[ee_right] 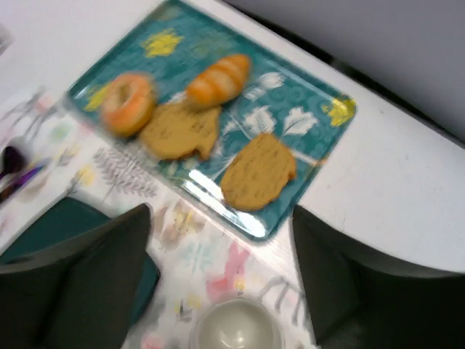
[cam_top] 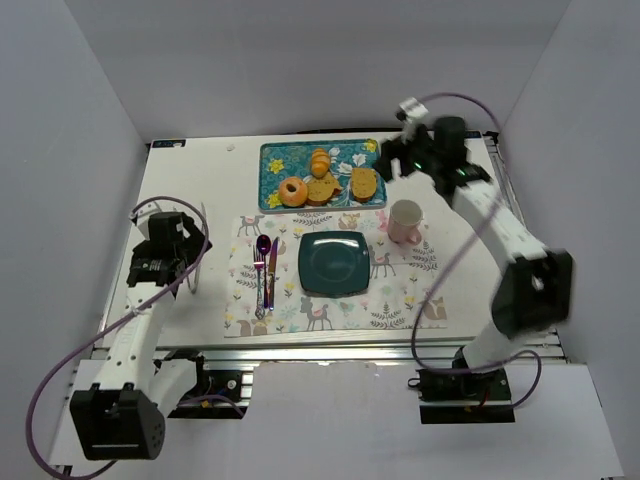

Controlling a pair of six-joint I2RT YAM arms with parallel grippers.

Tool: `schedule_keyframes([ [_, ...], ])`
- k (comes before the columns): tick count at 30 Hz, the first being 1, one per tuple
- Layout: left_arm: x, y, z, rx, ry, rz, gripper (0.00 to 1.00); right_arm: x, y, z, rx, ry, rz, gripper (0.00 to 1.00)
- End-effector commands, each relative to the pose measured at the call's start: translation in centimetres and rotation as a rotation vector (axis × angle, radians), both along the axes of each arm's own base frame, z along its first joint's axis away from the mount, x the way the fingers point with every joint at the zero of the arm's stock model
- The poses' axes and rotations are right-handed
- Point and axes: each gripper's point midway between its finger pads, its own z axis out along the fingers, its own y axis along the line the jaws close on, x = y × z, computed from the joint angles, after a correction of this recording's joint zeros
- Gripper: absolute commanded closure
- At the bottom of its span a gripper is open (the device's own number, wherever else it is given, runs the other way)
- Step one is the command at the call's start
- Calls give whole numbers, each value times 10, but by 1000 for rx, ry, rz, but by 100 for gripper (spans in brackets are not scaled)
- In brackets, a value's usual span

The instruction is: Place the bread

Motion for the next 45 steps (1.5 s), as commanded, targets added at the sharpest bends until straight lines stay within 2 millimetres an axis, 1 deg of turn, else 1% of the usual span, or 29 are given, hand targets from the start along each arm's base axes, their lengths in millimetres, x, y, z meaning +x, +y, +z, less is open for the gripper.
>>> schedule_keyframes([
  [1, 10, 5, -8, -21, 61, -132, 4, -129, -9, 5, 52, -181, 605, 25],
  [2, 11, 5, -14, -31, 80, -151, 9, -137, -11, 5, 45, -205, 615, 40],
  [3, 12, 10, -21, -38, 101, -161, 44, -148, -12, 8, 27, -238, 632, 57],
  [4, 13, 10, -27, -57, 115, -176, 65, -157, -11, 4, 32, -232, 659, 72],
  [5, 16, 7, -35, -90, 130, -199, 81, -165, -10, 0, 34, -219, 680, 100],
  [6, 17, 15, -37, -80, 137, -187, 92, -175, -10, -6, 40, -183, 695, 100],
  [7, 18, 18, -38, -72, 141, -189, 90, -180, -10, -8, 49, -166, 707, 100],
  [8, 19, 21, -44, -57, 164, -202, 85, -183, -10, -11, 53, -146, 709, 67],
  [9, 19, 25, -46, -47, 182, -202, 75, -188, -11, -13, 62, -118, 710, 49],
  [10, 19, 30, -45, -23, 198, -196, 41, -191, -10, -13, 70, -108, 720, 40],
  [11, 15, 39, -50, 18, 246, -184, 28, -193, -10, -14, 69, -106, 726, 31],
  [13, 19, 44, -49, 46, 245, -186, 18, -195, -9, -15, 71, -104, 734, 27],
  [16, 25, 47, -55, 75, 265, -227, 16, -193, -8, -13, 84, -102, 730, 26],
  [18, 26, 49, -65, 101, 312, -279, 15, -192, -8, -14, 98, -85, 721, 23],
  [19, 25, 48, -75, 100, 348, -306, 15, -192, -8, -14, 101, -85, 719, 23],
  [21, 31, 49, -83, 117, 357, -362, 15, -189, -7, -14, 106, -88, 715, 23],
  [22, 38, 44, -88, 103, 349, -398, 16, -189, -7, -14, 109, -90, 714, 22],
  [23, 42, 44, -90, 106, 343, -412, 16, -188, -6, -15, 112, -86, 715, 22],
  [24, 47, 38, -92, 85, 322, -446, 17, -188, -6, -16, 115, -81, 713, 22],
  [25, 56, 33, -90, 93, 280, -495, 17, -187, -6, -16, 116, -81, 712, 22],
  [28, 65, 30, -96, 91, 259, -530, 18, -186, -6, -18, 117, -75, 710, 21],
  [33, 63, 36, -124, 89, 350, -536, 20, -183, -5, -17, 121, -77, 706, 20],
  [35, 58, 39, -137, 93, 396, -532, 26, -181, -6, -15, 122, -82, 698, 20],
  [36, 56, 40, -140, 92, 406, -529, 26, -181, -6, -15, 121, -84, 698, 20],
  [39, 52, 41, -146, 93, 421, -517, 33, -179, -6, -13, 116, -92, 694, 19],
  [41, 49, 42, -151, 93, 423, -505, 41, -179, -7, -14, 116, -87, 691, 19],
  [42, 48, 43, -152, 97, 427, -494, 47, -178, -7, -13, 114, -92, 690, 19],
  [43, 45, 43, -155, 95, 432, -492, 60, -179, -6, -12, 114, -94, 693, 19],
  [45, 43, 43, -157, 88, 432, -471, 73, -178, -7, -11, 113, -97, 690, 19],
])
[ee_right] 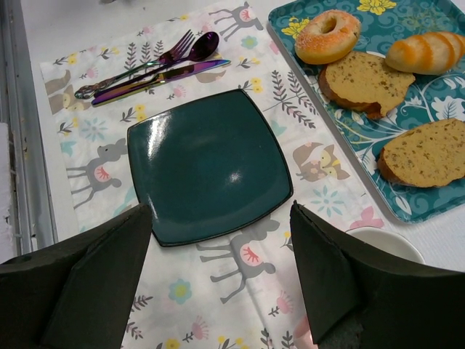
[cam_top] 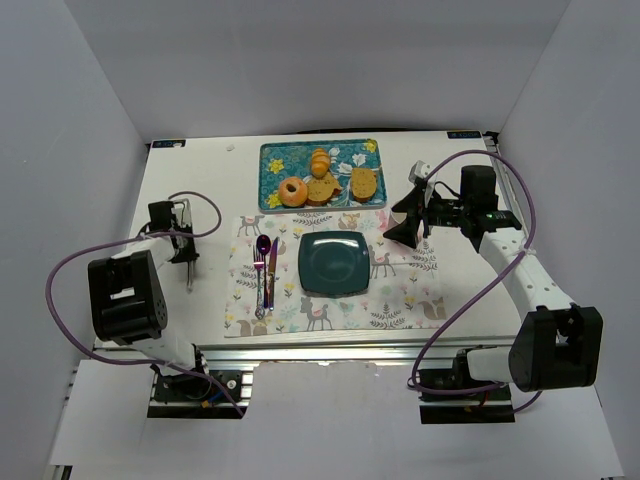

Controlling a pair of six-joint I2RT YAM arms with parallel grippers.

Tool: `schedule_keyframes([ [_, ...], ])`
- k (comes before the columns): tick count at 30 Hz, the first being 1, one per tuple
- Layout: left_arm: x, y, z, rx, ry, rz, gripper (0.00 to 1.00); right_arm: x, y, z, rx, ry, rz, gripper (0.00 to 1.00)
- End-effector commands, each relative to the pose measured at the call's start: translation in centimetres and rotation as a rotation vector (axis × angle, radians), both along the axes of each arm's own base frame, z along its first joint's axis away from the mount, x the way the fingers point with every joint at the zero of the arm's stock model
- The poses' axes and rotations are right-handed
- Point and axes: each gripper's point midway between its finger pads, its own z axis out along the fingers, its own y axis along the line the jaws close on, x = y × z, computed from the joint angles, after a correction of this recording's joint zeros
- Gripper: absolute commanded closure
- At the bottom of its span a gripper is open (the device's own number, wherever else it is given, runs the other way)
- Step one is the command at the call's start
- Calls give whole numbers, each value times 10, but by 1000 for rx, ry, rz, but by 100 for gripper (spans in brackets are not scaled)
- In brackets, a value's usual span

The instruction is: Place the bread

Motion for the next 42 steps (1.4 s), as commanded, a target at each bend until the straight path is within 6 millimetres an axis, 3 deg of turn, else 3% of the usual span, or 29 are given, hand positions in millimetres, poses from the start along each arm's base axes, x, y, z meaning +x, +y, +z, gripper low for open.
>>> schedule_keyframes([
  [1, -19, -2, -17, -15, 55, 33, 78, 4, 0, 11, 12, -43, 2, 19],
  [4, -13, -3, -6, -30, 18, 48, 98, 7, -1, 16, 9, -59, -5, 19],
  [6, 3, -8, 23, -89, -71, 120, 100, 7, -1, 19, 9, -66, -8, 19],
  [8, 15, -27, 56, -202, -157, 147, 100, 8, -2, 19, 6, -70, -15, 19],
  [10, 32, -53, 92, -277, -251, 128, 100, 9, -3, 20, 5, -72, -19, 19],
  [12, 40, -106, 130, -424, -326, 58, 100, 10, -3, 20, 6, -69, -21, 19],
  [13, 46, -122, 148, -473, -367, 51, 100, 10, -3, 21, 7, -71, -22, 19],
  [14, 44, -161, 161, -595, -359, 30, 100, 10, -3, 21, 8, -69, -25, 19],
  [17, 47, -206, 189, -802, -374, 57, 98, 10, -3, 22, 10, -70, -24, 19],
  [18, 42, -227, 193, -858, -353, 37, 97, 11, -3, 22, 11, -68, -26, 19],
  [21, 42, -262, 206, -997, -309, 68, 90, 10, -3, 23, 13, -74, -26, 19],
  [25, 53, -290, 224, -1132, -296, 123, 62, 9, -4, 24, 15, -77, -30, 19],
  [32, 73, -324, 237, -1347, -247, 273, 62, 6, -7, 26, 17, -92, -47, 19],
  [36, 75, -356, 236, -1410, -196, 288, 54, 5, -12, 25, 14, -97, -64, 18],
  [42, 71, -391, 234, -1462, -107, 315, 53, 7, -19, 27, 15, -104, -90, 18],
])
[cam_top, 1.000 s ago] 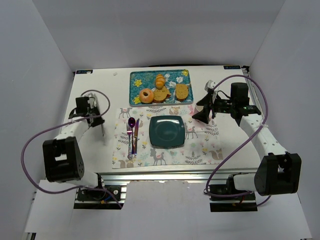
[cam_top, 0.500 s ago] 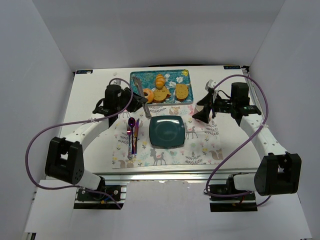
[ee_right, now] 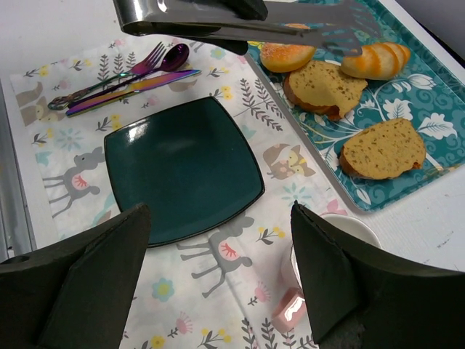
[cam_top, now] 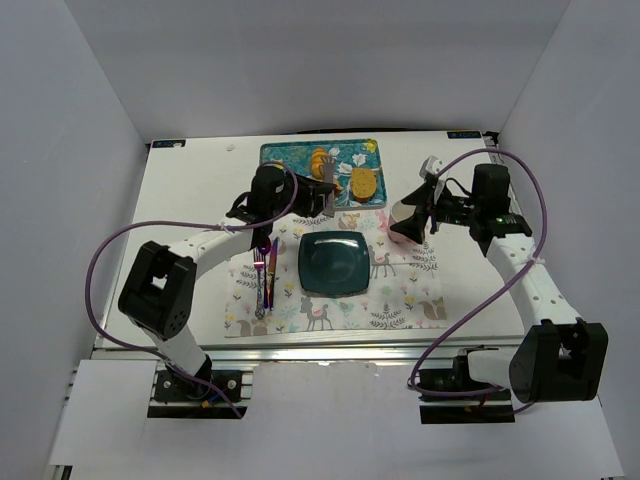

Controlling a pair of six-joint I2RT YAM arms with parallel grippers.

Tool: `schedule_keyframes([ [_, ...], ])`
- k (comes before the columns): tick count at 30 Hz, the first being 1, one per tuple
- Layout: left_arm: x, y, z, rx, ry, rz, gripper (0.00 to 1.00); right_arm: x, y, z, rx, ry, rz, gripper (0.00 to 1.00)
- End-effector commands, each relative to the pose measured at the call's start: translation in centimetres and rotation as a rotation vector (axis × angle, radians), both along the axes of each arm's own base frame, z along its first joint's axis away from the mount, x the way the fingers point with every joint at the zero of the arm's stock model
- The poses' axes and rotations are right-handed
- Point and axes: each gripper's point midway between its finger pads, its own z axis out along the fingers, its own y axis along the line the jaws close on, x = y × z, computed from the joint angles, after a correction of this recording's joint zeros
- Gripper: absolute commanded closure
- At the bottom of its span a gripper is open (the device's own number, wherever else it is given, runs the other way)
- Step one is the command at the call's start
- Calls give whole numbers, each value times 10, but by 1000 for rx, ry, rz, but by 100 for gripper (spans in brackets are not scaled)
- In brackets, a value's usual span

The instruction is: Place the bread

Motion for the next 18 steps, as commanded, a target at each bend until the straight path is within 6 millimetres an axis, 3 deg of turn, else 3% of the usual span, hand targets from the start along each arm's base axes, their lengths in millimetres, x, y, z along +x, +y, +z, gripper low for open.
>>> schedule_keyframes([
  [1, 5, -13, 34, -101, -19, 26, 53, 1, -4, 6, 9, -32, -17, 18],
  [7, -3, -20, 29, -175, 42, 36, 53, 1, -6, 7, 14, -31, -23, 18],
  [18, -27, -20, -2, -189, 167, -6, 53, -2, -8, 3, 22, -29, -31, 18],
])
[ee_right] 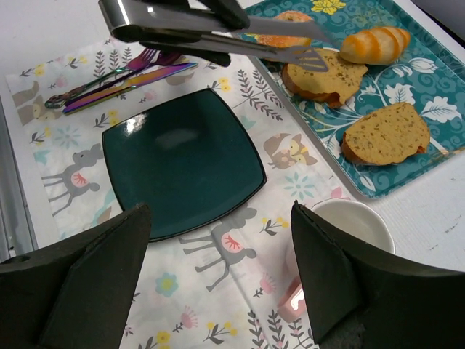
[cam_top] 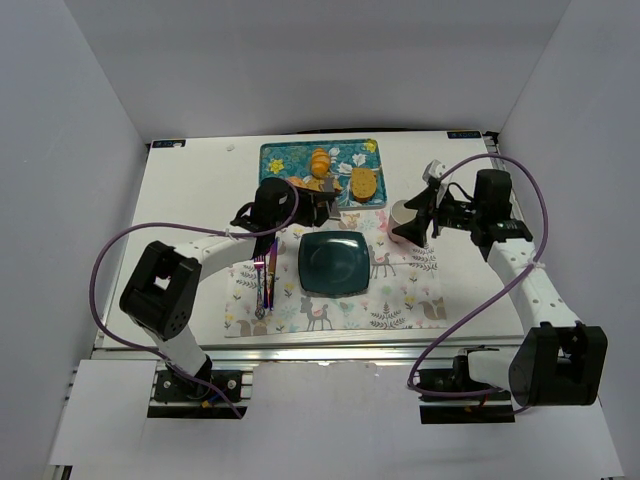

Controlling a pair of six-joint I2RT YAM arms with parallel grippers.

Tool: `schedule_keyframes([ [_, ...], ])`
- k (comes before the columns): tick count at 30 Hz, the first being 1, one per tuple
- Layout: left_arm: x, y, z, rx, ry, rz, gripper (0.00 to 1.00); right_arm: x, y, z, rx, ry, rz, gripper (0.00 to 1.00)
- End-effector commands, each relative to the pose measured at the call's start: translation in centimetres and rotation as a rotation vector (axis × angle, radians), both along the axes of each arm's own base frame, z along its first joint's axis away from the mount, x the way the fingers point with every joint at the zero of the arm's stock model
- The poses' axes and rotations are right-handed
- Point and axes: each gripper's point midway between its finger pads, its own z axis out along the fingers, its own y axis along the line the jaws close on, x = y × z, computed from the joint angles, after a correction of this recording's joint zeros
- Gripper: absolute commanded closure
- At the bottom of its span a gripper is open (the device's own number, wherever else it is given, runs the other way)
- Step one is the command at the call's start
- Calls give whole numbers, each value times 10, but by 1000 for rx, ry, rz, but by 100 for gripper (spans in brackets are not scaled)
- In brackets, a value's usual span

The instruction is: Place the bread

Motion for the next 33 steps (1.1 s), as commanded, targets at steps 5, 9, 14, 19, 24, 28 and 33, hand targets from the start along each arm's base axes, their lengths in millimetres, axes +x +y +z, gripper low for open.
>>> schedule_keyframes([
  [5, -25, -9, 0, 16, 21, -124, 53, -1, -3, 10, 18, -50, -4, 18],
  [9, -32, -8, -7, 32, 36, -151, 53, -2, -4, 9, 23, -52, -6, 18],
  [14, -37, -6, -9, 35, 49, -154, 53, -3, -5, 5, 30, -43, -11, 18],
  [19, -38, -5, -12, 32, 61, -153, 53, -3, -6, 4, 36, -39, -12, 18],
  [24, -38, 0, -19, 39, 75, -146, 53, -2, -8, 3, 40, -38, -13, 18],
  [28, -34, 5, -20, 31, 73, -136, 53, -3, -8, 1, 44, -32, -13, 18],
  [33, -31, 8, -22, 25, 73, -132, 53, -3, -10, 0, 45, -31, -17, 18],
])
